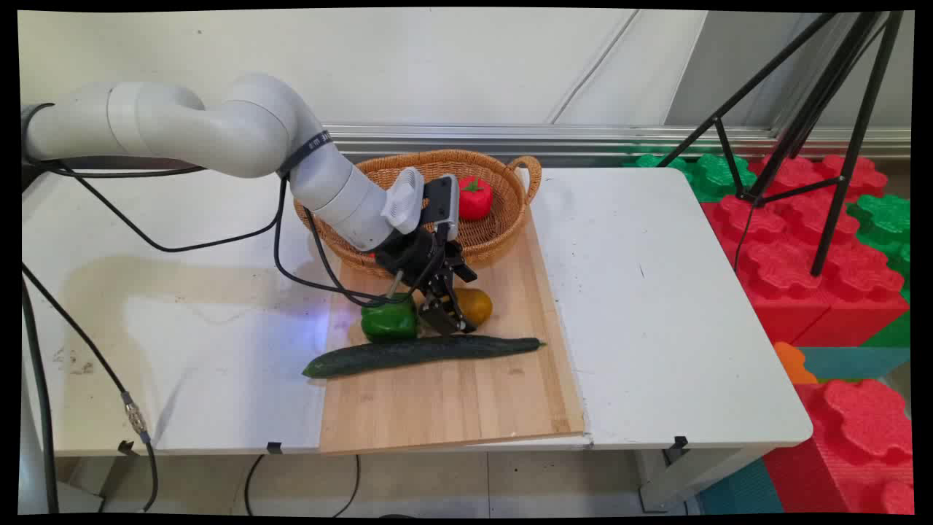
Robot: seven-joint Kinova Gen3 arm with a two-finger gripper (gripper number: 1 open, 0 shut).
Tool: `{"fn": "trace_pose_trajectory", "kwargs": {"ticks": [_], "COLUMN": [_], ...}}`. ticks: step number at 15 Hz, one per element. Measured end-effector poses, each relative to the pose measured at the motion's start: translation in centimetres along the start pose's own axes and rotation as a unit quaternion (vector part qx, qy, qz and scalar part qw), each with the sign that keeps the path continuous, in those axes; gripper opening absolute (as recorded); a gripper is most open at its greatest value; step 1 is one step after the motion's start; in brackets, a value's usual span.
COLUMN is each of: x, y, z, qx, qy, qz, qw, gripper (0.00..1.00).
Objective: Pick up the cucumber from the vegetable basket
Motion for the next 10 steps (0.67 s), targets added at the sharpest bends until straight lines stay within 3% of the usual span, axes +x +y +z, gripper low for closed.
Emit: {"fn": "trace_pose_trajectory", "kwargs": {"ticks": [5,10], "x": [0.8,1.8], "y": [0.0,0.4], "z": [-0.5,-3.5], "qx": [0.006,0.006], "qy": [0.01,0.036], "qz": [-0.01,-0.015], "qw": [0.9999,0.9992], "gripper": [1.0,1.0]}}
